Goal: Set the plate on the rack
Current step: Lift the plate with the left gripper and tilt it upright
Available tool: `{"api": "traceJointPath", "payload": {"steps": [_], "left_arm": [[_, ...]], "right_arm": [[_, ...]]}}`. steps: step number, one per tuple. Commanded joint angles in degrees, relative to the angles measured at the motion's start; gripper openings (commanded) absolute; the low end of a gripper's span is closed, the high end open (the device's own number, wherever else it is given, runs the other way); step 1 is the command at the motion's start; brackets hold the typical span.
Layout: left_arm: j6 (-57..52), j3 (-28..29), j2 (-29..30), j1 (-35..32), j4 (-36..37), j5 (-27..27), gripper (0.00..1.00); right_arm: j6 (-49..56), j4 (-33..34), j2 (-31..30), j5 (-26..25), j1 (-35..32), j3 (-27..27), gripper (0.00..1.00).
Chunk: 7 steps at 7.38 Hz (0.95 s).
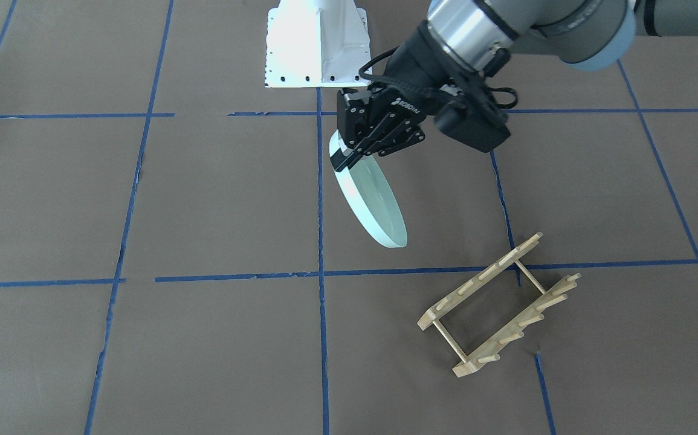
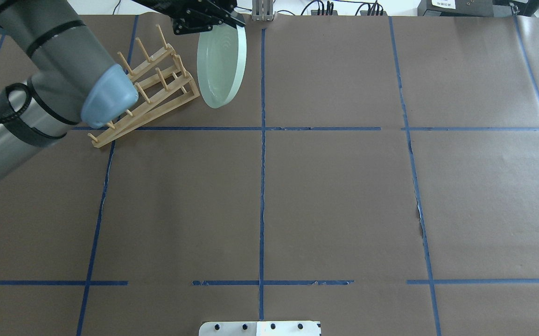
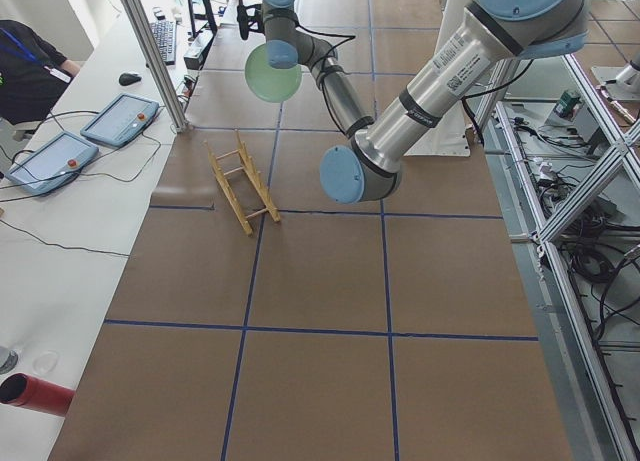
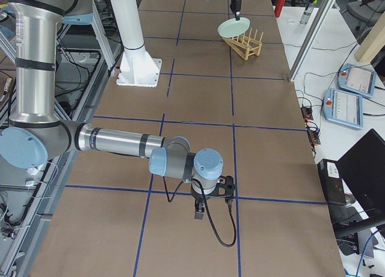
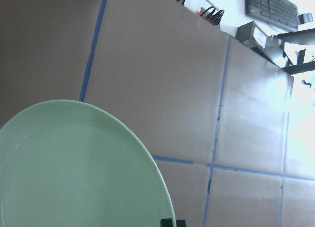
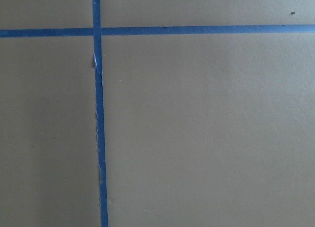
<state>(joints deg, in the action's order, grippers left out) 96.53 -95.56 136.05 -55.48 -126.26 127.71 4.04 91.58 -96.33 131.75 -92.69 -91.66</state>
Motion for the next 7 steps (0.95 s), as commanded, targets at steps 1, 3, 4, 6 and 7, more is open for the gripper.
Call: {"api": "traceJointPath", "payload": {"steps": [1,3,4,6,7], "left_arm": [[9.2,5.3,-2.3,-7.1,-12.9,0.5,0.0],[13.1,11.3,-5.5,-8.9,-25.8,-0.5,0.0],[14.5,11.6,-7.8,-8.9,-31.5,-3.6,0.0],[16.1,15.5,-10.2,-8.8,-41.7,-8.8,0.0],[16.1,17.3,-11.8,-8.7,-46.5,-9.1,0.0]], "right_arm": [[0.0,0.0,0.0,0.0,0.1,0.0,1.0],[0.0,0.0,0.0,0.0,0.0,0.1,1.0],[0.0,0.0,0.0,0.0,0.0,0.1,1.0],[0.0,0.0,0.0,0.0,0.1,0.1,1.0],[0.0,0.0,0.0,0.0,0.0,0.1,1.0]]}}
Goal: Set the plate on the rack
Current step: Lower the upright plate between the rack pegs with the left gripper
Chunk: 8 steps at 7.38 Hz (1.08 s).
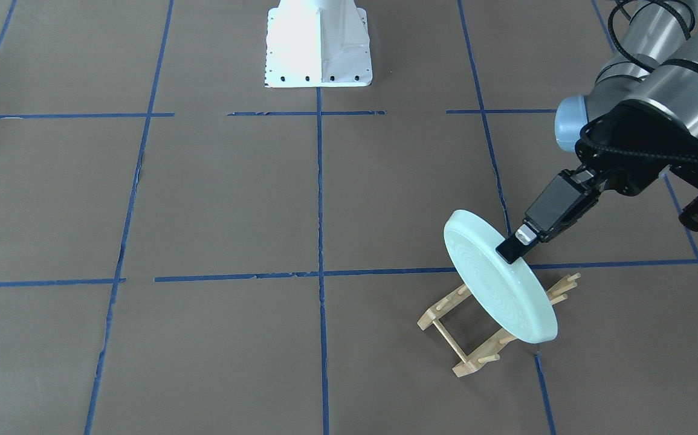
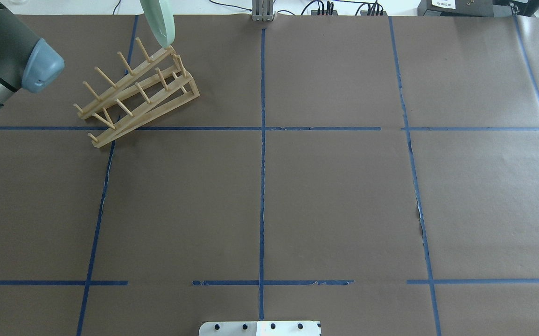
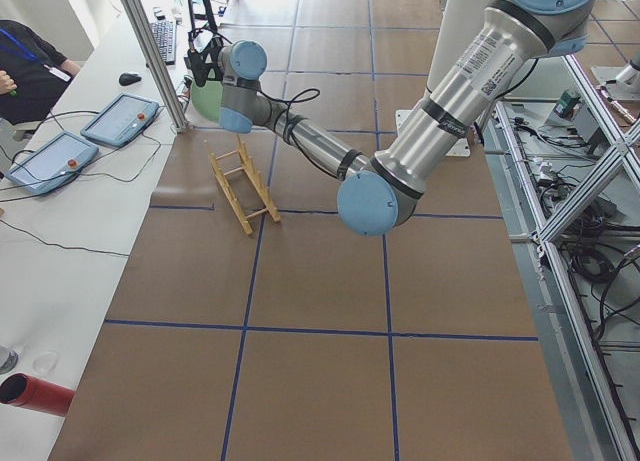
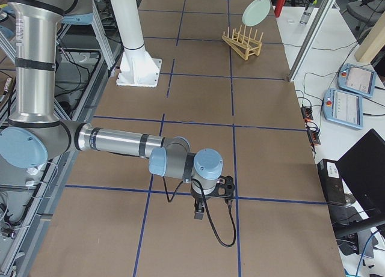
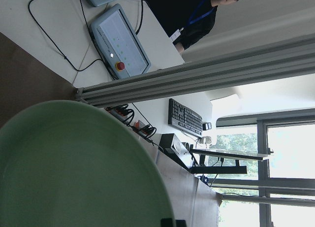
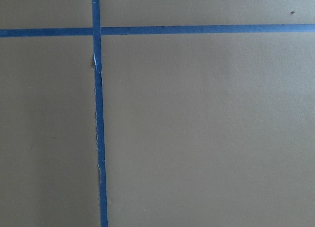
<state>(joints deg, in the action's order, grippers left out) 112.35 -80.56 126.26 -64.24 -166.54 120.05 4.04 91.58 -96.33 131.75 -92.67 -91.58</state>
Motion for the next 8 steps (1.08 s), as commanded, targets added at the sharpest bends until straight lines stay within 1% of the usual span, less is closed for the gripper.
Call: {"api": "traceJointPath", "payload": {"steps": [1,4,7,8], "left_arm": [[0.3,3.4,-2.0,0.3,-6.8,-3.1,0.0],[0.3,5.9,-1.9,3.1,-8.0,-10.7,0.0],[0.1,8.0,-2.4,6.5,-8.2,-13.3,0.0],[0.1,8.0,-2.8,6.9,-8.2,-13.4,0.0]], "right_arm": [[0.0,0.0,0.0,0.0,0.0,0.0,1.0],[0.0,0.0,0.0,0.0,-0.1,0.0,1.0],[0.0,0.0,0.0,0.0,-0.1,0.0,1.0],[0.0,0.0,0.0,0.0,0.0,0.0,1.0]]}}
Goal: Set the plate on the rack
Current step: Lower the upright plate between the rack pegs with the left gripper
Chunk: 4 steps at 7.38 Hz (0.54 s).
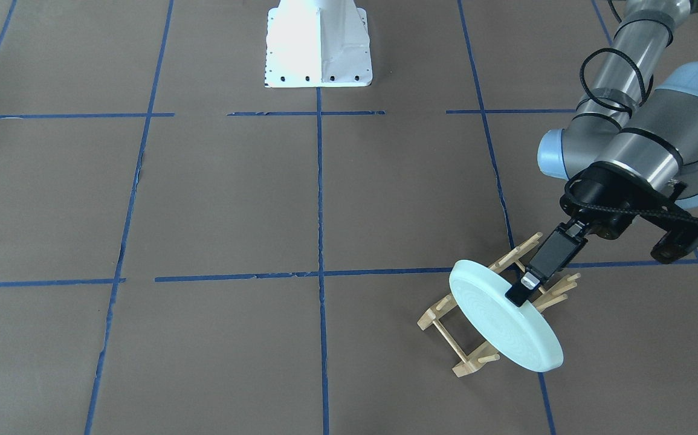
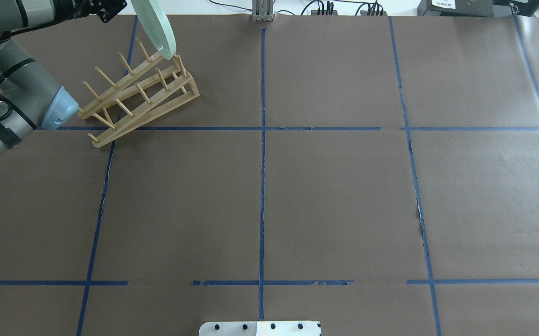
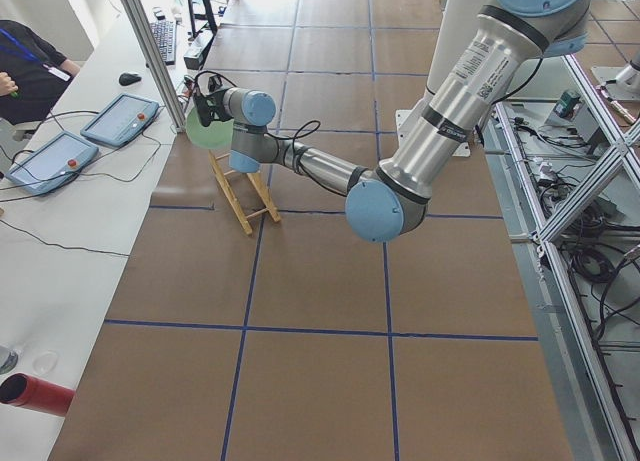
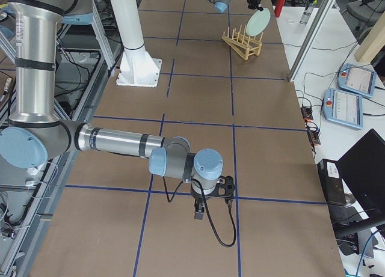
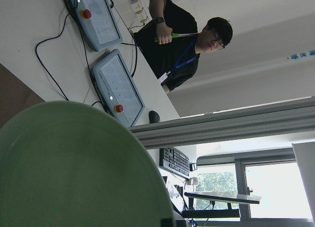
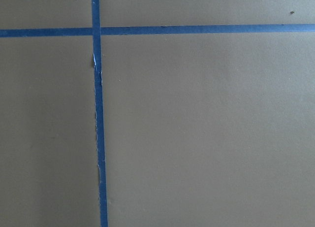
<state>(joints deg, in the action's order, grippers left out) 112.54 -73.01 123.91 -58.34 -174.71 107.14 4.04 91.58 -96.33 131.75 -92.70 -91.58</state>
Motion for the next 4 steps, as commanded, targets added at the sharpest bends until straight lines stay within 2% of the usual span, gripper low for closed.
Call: {"api": "traceJointPath", "payload": {"steps": [1,4], "left_arm": [[-0.1,0.5,-0.8,1.1,0.0,-0.5,0.0],[-0.7,1.5,-1.8,2.8,0.0,-0.7,0.0]], "right_arm": [[0.0,0.0,0.0,0.0,0.1,0.0,1.0],[0.0,0.0,0.0,0.0,0.0,0.0,1.0]]}}
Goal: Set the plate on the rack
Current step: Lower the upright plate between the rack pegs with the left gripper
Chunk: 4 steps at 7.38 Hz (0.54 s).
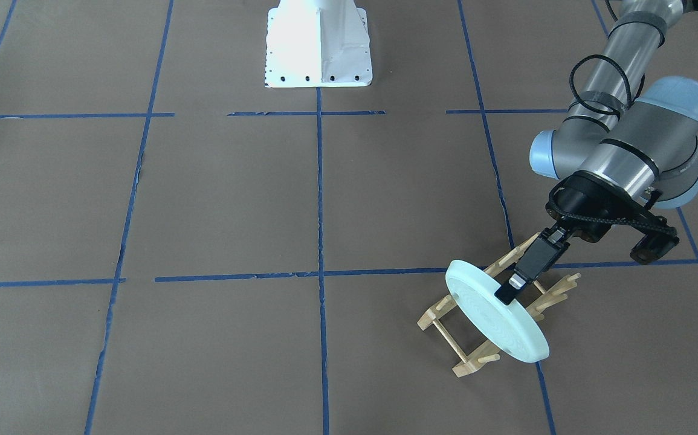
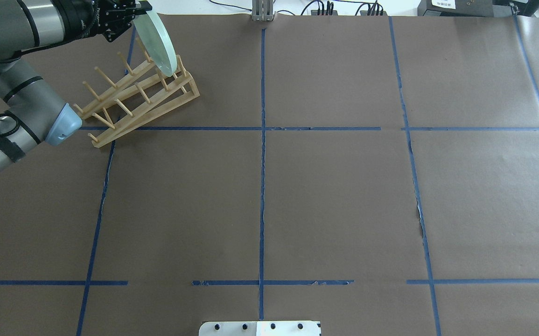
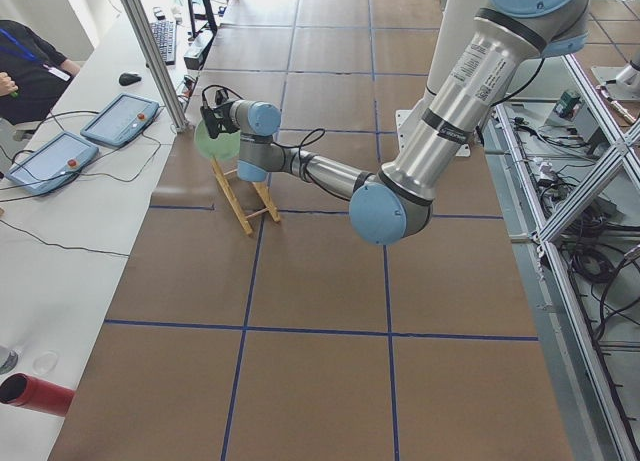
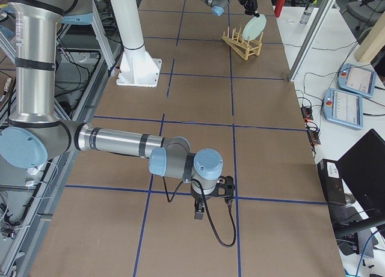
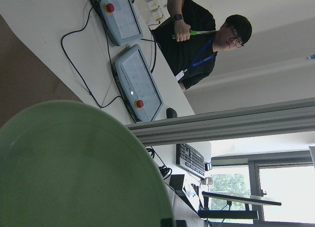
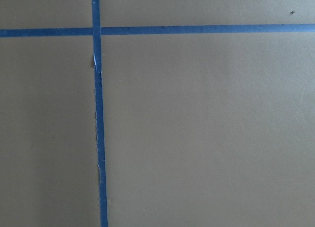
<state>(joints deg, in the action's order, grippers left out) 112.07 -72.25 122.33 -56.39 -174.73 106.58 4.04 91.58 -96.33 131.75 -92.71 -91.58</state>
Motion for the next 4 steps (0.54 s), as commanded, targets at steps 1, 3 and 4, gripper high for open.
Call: {"api": "traceJointPath", "payload": {"steps": [1,3,4], "left_arm": [[-0.2,1.2,-0.4,1.4,0.1,-0.6,0.0],[-0.2,1.2,-0.5,1.5,0.1,-0.8,0.22],[-0.1,1.1,-0.5,1.5,0.2,-1.7,0.83]], "right_arm": [[0.0,0.0,0.0,0.0,0.0,0.0,1.0],[0.0,0.0,0.0,0.0,0.1,0.0,1.0],[0.0,0.0,0.0,0.0,0.0,-0.1,1.0]]}}
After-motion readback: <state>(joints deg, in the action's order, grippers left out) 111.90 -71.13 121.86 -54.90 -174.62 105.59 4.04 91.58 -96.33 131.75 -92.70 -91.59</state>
